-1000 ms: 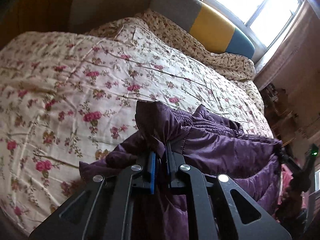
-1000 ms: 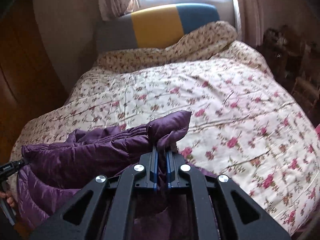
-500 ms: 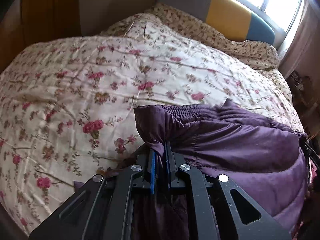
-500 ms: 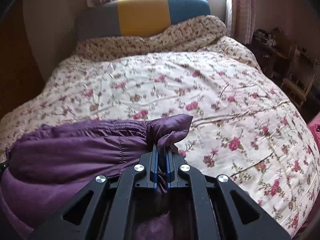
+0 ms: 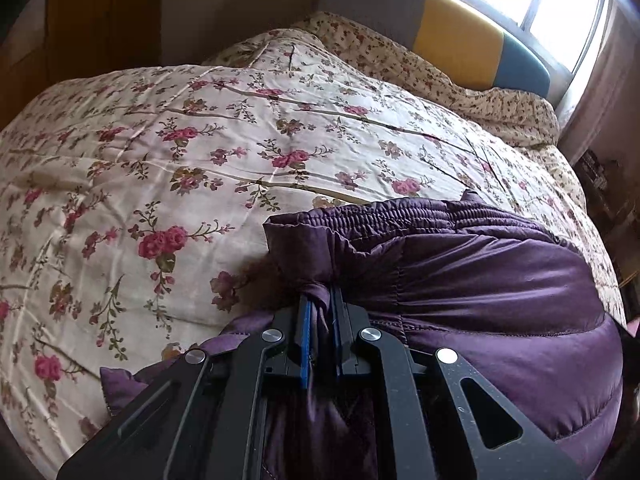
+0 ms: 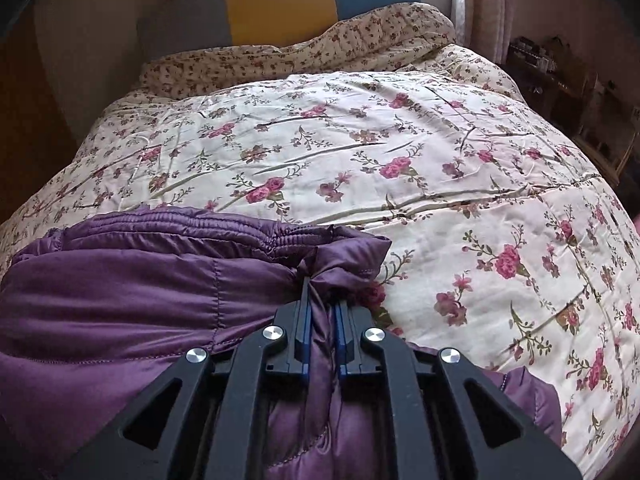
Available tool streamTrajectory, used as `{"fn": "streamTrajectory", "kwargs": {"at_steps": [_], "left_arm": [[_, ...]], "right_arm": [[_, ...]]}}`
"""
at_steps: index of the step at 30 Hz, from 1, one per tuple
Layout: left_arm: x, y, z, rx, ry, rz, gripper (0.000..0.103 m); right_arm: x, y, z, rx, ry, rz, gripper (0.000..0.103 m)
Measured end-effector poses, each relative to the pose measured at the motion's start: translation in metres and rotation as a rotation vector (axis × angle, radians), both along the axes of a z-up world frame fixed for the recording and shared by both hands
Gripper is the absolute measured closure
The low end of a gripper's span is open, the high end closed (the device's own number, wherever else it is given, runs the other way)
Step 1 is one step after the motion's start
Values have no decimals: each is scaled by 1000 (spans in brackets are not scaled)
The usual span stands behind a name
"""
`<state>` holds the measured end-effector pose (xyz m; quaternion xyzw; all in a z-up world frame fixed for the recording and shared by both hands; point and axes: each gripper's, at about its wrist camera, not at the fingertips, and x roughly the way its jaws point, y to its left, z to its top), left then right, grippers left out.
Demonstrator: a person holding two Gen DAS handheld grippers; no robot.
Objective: Fold large clothes
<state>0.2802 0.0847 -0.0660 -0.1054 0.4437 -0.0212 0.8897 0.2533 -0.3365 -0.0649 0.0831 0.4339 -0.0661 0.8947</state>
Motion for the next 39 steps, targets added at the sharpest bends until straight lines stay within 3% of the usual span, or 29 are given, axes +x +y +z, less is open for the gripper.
{"fn": "streamTrajectory", "kwargs": {"at_steps": [4,7,9,11,12,14,23,31,39], "left_arm": [[0,0,1,-1,-4,8,93],[0,-6,6,46,1,4,93],[-4,-9,12,85,-3,11,81],[-10,-8,20,93,-20,22,43],[-14,-7,25,92,-39,28,38],[-23,-9,36,93,-78,13,38],[-59,-28,75,85,-187,-49,38],[-74,-45,80,73,-202,-85,38],[-80,-54,72,66,-191,-104,38]], "right_arm": [[-1,-2,2,10,1,-5,93],[-1,-3,4,10,2,-8,89],[-1,-7,6,21,4,-18,85],[-2,-9,7,25,4,-29,75],[-3,-10,9,21,2,-40,70],[-5,-12,12,19,-3,-62,61],[-32,1,48,-20,-77,-54,55],[-69,46,79,38,-157,37,52],[-90,115,87,107,-207,168,52]]}}
